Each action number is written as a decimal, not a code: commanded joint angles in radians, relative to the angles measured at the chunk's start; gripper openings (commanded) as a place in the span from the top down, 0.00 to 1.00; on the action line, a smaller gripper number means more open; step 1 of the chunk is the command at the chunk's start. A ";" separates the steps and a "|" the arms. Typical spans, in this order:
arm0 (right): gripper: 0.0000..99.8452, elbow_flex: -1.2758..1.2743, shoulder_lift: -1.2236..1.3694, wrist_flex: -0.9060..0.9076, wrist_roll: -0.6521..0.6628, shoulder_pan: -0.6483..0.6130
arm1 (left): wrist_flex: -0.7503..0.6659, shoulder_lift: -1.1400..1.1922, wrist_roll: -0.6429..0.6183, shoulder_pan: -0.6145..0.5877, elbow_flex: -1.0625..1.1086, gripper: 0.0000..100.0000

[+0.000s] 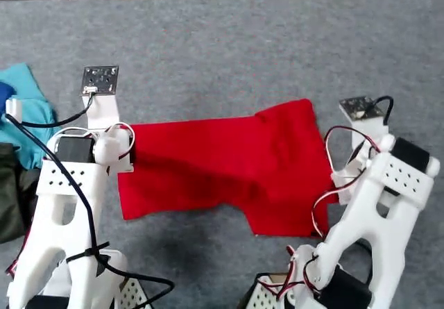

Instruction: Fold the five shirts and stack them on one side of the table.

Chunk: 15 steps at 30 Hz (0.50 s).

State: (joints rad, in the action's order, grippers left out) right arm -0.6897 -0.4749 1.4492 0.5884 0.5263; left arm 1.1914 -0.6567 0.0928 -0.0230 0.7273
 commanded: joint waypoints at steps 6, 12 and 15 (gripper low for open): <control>1.00 -0.099 -0.042 -0.044 0.043 0.036 | -0.008 -0.033 0.038 -0.003 -0.003 0.98; 1.00 -0.142 -0.042 -0.078 0.094 0.081 | 0.014 -0.033 0.040 -0.028 -0.009 0.98; 1.00 -0.143 -0.042 -0.080 0.124 0.119 | 0.032 -0.033 0.041 -0.041 -0.003 0.98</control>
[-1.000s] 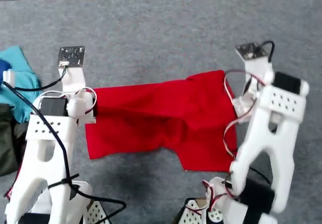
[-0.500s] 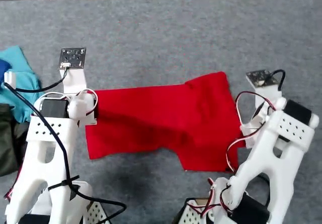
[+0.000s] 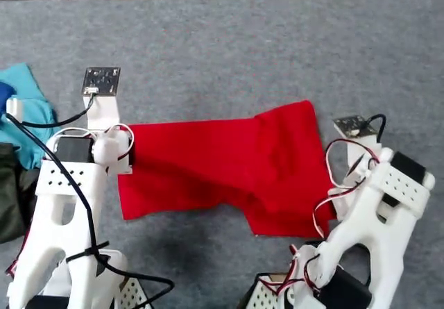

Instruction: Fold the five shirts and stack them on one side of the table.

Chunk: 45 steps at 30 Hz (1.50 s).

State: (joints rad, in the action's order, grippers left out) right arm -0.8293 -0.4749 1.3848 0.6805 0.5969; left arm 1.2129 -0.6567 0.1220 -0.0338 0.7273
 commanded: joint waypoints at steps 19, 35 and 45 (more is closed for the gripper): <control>1.00 -0.147 -0.042 -0.130 0.112 0.084 | 0.032 -0.025 0.041 -0.028 0.009 0.98; 0.83 -0.116 -0.042 -0.034 0.295 0.091 | 0.038 -0.027 0.172 -0.129 0.020 0.77; 0.83 0.225 -0.035 0.048 0.166 0.012 | -0.040 -0.024 -0.031 -0.037 -0.058 0.77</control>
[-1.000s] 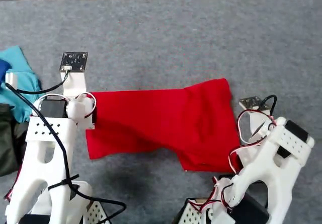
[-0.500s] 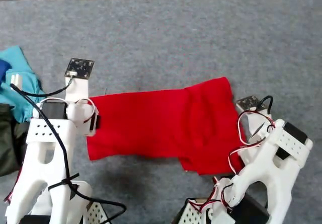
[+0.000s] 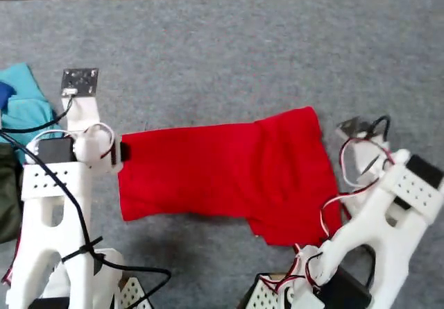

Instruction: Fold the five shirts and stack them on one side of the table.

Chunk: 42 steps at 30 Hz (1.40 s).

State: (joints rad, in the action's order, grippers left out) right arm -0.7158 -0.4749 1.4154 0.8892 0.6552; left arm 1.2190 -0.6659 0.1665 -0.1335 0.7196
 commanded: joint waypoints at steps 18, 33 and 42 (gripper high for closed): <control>0.83 0.151 0.099 -0.456 -0.532 -0.496 | -0.348 0.433 -0.183 0.258 -0.158 0.90; 0.99 0.180 0.493 -0.852 -0.740 -0.527 | -0.356 0.648 -0.180 0.222 -0.264 0.98; 0.99 0.375 0.743 -0.868 -0.740 -0.461 | -0.350 0.860 -0.137 0.170 -0.427 0.98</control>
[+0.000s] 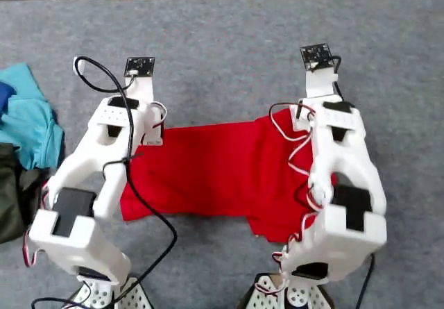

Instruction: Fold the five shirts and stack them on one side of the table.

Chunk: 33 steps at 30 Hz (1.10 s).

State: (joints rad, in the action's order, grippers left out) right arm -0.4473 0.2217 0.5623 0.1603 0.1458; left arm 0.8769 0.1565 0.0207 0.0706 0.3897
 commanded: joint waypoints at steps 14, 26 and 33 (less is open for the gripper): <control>0.99 0.272 0.127 0.098 -0.009 0.116 | 0.117 0.148 0.081 -0.172 -0.226 0.98; 0.99 0.282 -0.019 0.195 -0.003 0.094 | 0.308 0.147 0.077 -0.081 -0.488 0.98; 0.99 0.282 -0.225 0.290 -0.006 0.061 | 0.594 0.147 0.081 0.023 -0.637 0.98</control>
State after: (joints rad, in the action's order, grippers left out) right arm -0.2232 0.1189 0.8155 0.1588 0.2286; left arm 1.3786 0.3115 0.0944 0.0506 -0.1795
